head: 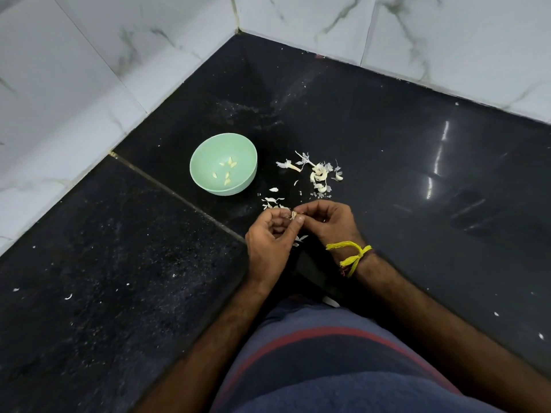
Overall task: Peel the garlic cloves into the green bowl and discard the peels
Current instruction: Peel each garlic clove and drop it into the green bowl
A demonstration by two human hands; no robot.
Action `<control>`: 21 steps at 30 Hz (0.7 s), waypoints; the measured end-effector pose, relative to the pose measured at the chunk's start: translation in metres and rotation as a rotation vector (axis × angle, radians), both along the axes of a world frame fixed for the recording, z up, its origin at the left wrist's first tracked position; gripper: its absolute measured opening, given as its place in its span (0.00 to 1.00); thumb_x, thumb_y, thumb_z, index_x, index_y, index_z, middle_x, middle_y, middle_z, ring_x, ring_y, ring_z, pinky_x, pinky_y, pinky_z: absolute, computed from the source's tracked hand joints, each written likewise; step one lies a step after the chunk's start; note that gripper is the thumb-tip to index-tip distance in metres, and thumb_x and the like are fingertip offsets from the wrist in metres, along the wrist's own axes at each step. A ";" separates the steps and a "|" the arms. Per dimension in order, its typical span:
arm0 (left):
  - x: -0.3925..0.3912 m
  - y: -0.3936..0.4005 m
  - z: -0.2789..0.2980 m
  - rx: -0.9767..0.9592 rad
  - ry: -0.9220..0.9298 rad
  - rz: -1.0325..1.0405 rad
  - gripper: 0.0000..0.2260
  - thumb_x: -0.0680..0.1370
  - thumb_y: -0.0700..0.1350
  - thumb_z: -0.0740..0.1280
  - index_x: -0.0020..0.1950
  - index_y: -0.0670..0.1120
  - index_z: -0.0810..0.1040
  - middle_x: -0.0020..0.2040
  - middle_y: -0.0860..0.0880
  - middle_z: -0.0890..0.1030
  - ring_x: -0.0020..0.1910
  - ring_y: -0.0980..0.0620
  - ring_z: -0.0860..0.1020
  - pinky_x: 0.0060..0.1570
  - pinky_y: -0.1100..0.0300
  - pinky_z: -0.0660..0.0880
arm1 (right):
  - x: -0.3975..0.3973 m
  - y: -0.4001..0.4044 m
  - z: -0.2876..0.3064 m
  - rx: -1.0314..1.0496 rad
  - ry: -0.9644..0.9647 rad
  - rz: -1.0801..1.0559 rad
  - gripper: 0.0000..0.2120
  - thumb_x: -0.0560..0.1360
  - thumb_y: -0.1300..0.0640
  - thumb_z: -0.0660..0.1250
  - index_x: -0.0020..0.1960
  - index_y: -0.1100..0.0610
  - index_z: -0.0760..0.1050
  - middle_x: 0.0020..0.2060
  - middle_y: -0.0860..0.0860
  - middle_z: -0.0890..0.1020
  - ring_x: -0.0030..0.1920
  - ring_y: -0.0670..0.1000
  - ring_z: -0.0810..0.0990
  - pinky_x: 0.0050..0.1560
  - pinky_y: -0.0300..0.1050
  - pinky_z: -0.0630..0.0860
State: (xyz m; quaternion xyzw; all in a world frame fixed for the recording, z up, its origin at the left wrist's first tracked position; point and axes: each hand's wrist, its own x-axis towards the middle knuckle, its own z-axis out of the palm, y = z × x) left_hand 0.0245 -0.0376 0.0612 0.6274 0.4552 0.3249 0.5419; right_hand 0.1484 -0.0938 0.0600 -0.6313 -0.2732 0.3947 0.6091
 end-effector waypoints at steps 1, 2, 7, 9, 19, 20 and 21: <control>0.000 0.001 -0.001 -0.036 -0.034 0.002 0.08 0.75 0.40 0.76 0.52 0.40 0.83 0.43 0.46 0.86 0.40 0.55 0.83 0.43 0.63 0.80 | 0.000 0.000 0.001 0.006 0.008 0.004 0.06 0.72 0.68 0.73 0.48 0.66 0.82 0.41 0.57 0.85 0.42 0.49 0.84 0.47 0.42 0.81; 0.000 0.001 -0.002 -0.064 -0.062 0.003 0.06 0.75 0.39 0.76 0.51 0.40 0.84 0.43 0.45 0.86 0.41 0.53 0.84 0.44 0.61 0.80 | 0.000 -0.001 0.001 0.011 0.015 0.007 0.06 0.72 0.68 0.73 0.48 0.66 0.82 0.41 0.58 0.85 0.42 0.51 0.85 0.47 0.44 0.82; -0.001 0.001 -0.009 -0.146 -0.107 0.012 0.02 0.78 0.38 0.73 0.47 0.43 0.85 0.40 0.44 0.86 0.38 0.51 0.83 0.42 0.57 0.80 | 0.001 -0.003 0.000 -0.009 -0.043 0.020 0.05 0.72 0.67 0.73 0.48 0.64 0.82 0.42 0.58 0.85 0.43 0.52 0.84 0.48 0.47 0.83; 0.000 0.001 -0.011 -0.184 -0.112 0.023 0.02 0.78 0.38 0.72 0.48 0.41 0.84 0.39 0.44 0.85 0.37 0.52 0.81 0.41 0.58 0.78 | -0.001 -0.003 0.001 -0.008 -0.049 0.024 0.06 0.73 0.68 0.73 0.49 0.64 0.82 0.41 0.56 0.85 0.42 0.50 0.84 0.47 0.45 0.82; 0.003 0.002 -0.012 -0.221 -0.099 -0.002 0.08 0.83 0.40 0.65 0.51 0.37 0.82 0.41 0.43 0.83 0.38 0.54 0.78 0.41 0.59 0.77 | -0.006 -0.003 0.007 0.002 -0.065 -0.004 0.09 0.68 0.65 0.77 0.47 0.66 0.81 0.39 0.60 0.85 0.38 0.54 0.84 0.44 0.49 0.84; 0.003 0.002 -0.012 -0.234 -0.104 -0.011 0.08 0.83 0.38 0.64 0.51 0.35 0.81 0.40 0.44 0.83 0.37 0.56 0.78 0.40 0.62 0.77 | -0.005 -0.003 0.008 0.000 -0.065 -0.001 0.10 0.68 0.65 0.78 0.46 0.66 0.81 0.38 0.60 0.84 0.38 0.53 0.83 0.44 0.49 0.83; 0.004 0.001 -0.012 -0.249 -0.108 -0.018 0.08 0.83 0.37 0.64 0.51 0.35 0.81 0.39 0.45 0.83 0.36 0.58 0.78 0.39 0.64 0.76 | -0.003 -0.004 0.008 -0.002 -0.063 0.001 0.11 0.67 0.65 0.78 0.46 0.66 0.81 0.38 0.59 0.84 0.38 0.52 0.83 0.44 0.49 0.83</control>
